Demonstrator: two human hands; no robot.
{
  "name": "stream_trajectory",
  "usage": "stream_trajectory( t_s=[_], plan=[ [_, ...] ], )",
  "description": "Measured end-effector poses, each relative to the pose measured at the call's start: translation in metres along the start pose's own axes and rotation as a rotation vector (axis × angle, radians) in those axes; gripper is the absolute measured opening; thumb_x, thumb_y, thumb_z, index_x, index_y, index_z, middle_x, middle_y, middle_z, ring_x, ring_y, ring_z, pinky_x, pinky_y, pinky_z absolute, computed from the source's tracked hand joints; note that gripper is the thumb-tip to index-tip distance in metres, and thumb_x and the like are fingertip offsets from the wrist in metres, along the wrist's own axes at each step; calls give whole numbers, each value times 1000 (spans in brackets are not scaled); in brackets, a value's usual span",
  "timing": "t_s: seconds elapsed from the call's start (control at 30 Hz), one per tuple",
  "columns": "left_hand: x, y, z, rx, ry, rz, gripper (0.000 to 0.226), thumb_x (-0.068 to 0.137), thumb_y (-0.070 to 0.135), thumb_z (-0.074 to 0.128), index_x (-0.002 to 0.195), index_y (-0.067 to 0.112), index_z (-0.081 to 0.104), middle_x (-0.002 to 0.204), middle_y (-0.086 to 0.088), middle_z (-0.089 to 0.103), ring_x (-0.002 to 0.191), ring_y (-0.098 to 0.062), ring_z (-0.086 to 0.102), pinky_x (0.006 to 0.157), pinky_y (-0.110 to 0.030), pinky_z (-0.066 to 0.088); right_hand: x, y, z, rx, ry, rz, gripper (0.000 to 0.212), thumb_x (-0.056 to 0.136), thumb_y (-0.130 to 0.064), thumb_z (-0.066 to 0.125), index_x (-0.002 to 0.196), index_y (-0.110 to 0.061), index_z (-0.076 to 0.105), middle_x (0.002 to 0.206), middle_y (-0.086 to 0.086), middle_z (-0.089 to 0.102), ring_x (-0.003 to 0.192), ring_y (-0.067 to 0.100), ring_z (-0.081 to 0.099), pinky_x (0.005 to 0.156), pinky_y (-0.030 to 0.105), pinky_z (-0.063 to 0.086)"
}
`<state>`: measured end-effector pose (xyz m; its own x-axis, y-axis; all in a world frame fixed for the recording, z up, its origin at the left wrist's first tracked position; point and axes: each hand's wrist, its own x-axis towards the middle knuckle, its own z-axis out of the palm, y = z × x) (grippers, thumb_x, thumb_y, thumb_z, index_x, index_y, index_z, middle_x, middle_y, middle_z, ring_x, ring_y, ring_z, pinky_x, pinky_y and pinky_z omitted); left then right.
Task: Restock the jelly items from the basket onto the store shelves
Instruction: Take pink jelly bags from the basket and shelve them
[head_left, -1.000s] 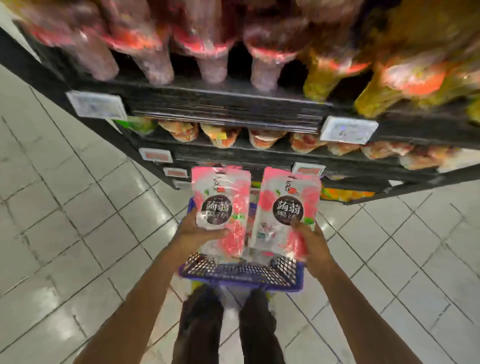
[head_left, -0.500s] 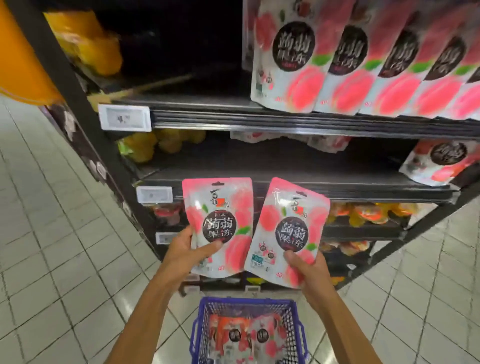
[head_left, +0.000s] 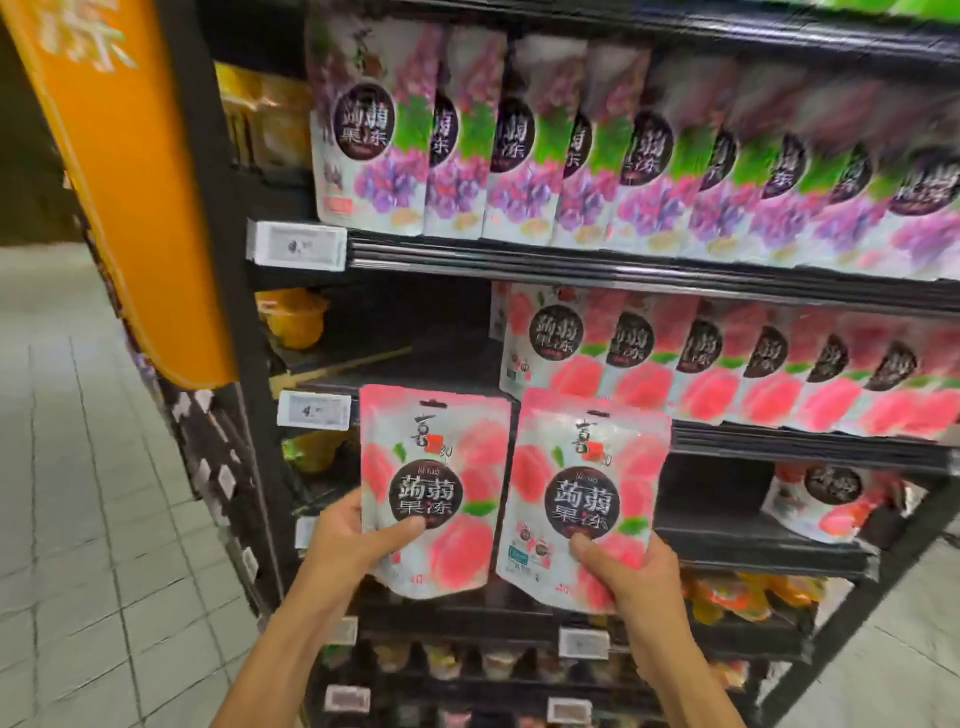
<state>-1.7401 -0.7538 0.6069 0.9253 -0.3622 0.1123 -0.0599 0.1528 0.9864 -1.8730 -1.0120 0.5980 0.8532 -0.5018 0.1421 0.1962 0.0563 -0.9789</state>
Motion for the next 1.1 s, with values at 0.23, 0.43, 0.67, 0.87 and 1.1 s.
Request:
stream_trajectory(
  t_s=[0.23, 0.43, 0.67, 0.87, 1.1],
  plan=[
    [13, 17, 17, -7, 84, 63, 43, 63, 25, 80, 103, 11, 70, 91, -4, 77, 79, -17, 74, 60, -24, 57, 33, -20, 11, -94, 6, -94, 37, 57, -23, 90, 90, -19, 73, 88, 6, 77, 80, 24, 75, 60, 27, 59],
    [32, 27, 15, -89, 120, 85, 42, 63, 27, 81, 102, 13, 71, 92, -3, 77, 72, -8, 72, 55, -18, 52, 53, -32, 34, -154, 16, -170, 33, 66, -30, 89, 94, -32, 71, 94, -3, 77, 88, 17, 73, 74, 39, 60],
    [61, 39, 0, -95, 115, 57, 56, 54, 37, 84, 104, 15, 71, 101, -7, 76, 93, -26, 73, 78, -38, 57, 86, -49, 67, -83, 76, -185, 32, 74, -27, 84, 102, -24, 70, 99, -2, 76, 96, 19, 71, 87, 47, 58],
    [77, 50, -16, -68, 81, 67, 48, 59, 34, 82, 102, 16, 70, 96, -5, 77, 88, -24, 74, 65, -29, 56, 115, -59, 99, -93, 144, -215, 32, 77, -32, 82, 105, -23, 69, 102, 0, 74, 101, 22, 68, 94, 52, 54],
    [90, 52, -24, -46, 31, 59, 54, 60, 34, 82, 108, 11, 69, 99, -5, 77, 91, -21, 74, 71, -30, 58, 141, -64, 122, -144, 213, -255, 53, 75, -42, 81, 118, -16, 63, 114, -2, 70, 115, 17, 60, 101, 45, 49]
  ],
)
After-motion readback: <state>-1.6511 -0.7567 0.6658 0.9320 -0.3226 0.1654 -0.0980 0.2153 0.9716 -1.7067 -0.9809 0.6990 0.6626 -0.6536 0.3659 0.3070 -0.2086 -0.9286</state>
